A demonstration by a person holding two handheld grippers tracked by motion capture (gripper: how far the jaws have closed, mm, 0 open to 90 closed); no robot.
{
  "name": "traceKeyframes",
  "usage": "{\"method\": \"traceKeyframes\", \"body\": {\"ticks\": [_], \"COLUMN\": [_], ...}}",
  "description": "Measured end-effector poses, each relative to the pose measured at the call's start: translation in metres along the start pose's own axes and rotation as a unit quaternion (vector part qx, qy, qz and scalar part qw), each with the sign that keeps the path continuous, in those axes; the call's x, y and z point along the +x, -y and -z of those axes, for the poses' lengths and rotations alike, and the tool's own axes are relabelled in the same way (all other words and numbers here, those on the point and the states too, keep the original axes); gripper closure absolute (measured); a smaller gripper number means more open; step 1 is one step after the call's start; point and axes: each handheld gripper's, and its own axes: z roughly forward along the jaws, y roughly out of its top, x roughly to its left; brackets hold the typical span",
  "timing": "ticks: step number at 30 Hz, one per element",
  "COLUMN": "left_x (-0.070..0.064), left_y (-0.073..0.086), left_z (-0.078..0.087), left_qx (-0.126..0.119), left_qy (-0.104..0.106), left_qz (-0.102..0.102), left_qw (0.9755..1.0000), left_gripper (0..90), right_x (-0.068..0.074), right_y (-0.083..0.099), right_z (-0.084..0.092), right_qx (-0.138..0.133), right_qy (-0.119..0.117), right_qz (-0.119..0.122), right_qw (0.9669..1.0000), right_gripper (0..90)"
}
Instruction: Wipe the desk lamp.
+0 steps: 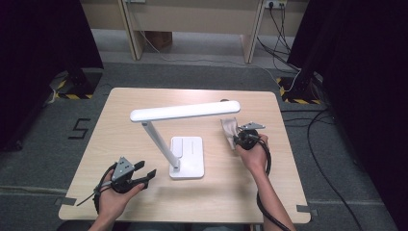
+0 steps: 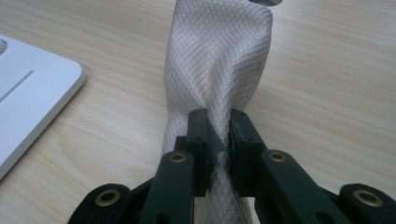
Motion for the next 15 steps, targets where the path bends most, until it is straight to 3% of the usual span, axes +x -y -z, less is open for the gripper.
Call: {"method": "traceKeyframes", "body": {"ticks": [15], "left_x": [0.0], "left_y": [0.001], "left_z": [0.004], "left_qx": [-0.001], "left_qy": [0.001], "left_qz": [0.004], "left_qw": [1.0], "left_gripper": [42.0], "right_x": [0.024], "right_y": [0.01], "right_z": [0.031], "right_qx": [-0.023], "right_qy": [-0.019], "right_qz": [0.027], "right_qw": [0.9992], "right_gripper": [80.9]}}
